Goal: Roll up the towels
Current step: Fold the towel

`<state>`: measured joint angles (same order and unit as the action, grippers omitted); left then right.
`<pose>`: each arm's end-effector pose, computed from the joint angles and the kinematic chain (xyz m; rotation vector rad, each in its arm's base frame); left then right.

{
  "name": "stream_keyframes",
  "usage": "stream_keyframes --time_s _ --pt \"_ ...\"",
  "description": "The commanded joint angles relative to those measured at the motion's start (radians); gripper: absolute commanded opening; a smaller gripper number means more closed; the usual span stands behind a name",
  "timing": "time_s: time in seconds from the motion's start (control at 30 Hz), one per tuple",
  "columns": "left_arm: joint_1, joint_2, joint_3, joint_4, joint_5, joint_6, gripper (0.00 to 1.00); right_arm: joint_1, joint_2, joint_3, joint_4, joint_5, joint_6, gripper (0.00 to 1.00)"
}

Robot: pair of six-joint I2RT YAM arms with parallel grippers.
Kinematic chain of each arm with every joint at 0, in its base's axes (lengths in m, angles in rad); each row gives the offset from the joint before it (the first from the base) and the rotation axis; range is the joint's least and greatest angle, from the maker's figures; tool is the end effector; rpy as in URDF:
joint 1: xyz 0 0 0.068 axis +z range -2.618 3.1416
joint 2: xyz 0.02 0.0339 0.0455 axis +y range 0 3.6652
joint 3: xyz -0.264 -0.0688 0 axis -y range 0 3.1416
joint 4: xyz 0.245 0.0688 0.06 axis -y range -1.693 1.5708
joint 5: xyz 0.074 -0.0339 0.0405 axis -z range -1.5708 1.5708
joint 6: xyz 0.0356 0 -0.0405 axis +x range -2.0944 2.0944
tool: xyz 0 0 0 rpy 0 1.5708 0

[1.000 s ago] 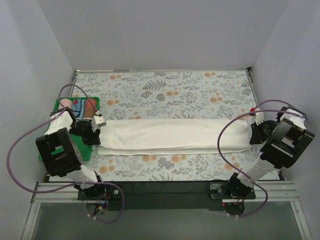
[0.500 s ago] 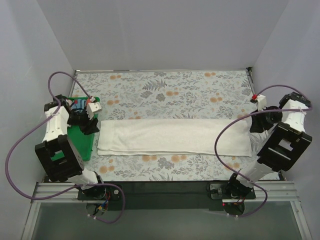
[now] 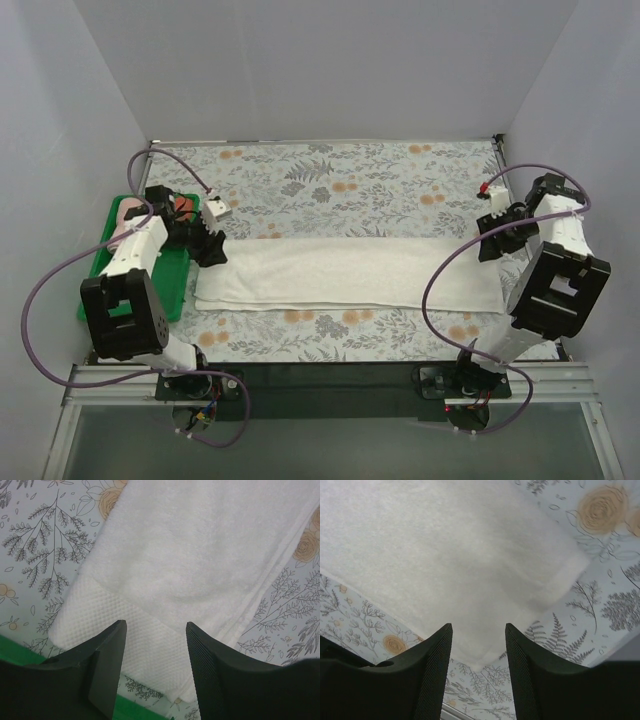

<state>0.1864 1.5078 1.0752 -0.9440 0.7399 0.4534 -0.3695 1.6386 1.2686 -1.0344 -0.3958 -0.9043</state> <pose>0.2701 0.0265 0.2303 0.4426 2.5593 -0.8759 0.2900 -0.0976 0.2389 -0.7732 2.6478 0.3078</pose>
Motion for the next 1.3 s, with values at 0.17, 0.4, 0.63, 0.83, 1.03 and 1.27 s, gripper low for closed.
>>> stream_keyframes --time_s 0.17,0.4,0.63,0.83,1.03,1.27 --pt "-0.134 -0.034 -0.072 0.169 -0.066 -0.199 0.50 -0.094 -0.029 0.009 0.158 0.126 0.260 0.50" --pt "-0.235 0.020 -0.066 0.197 -0.083 -0.254 0.52 -0.095 0.076 0.025 0.212 0.098 0.347 0.52" --pt "-0.272 0.069 -0.073 0.205 -0.094 -0.249 0.53 -0.094 0.142 0.040 0.208 0.028 0.370 0.50" --pt "-0.283 0.092 -0.089 0.231 -0.097 -0.252 0.53 -0.094 0.171 0.008 0.208 0.011 0.369 0.47" --pt "-0.285 0.111 -0.104 0.240 -0.115 -0.245 0.53 -0.095 0.176 0.000 0.205 0.015 0.360 0.39" --pt "-0.285 0.109 -0.120 0.255 -0.129 -0.246 0.52 -0.103 0.159 -0.028 0.203 0.046 0.341 0.46"
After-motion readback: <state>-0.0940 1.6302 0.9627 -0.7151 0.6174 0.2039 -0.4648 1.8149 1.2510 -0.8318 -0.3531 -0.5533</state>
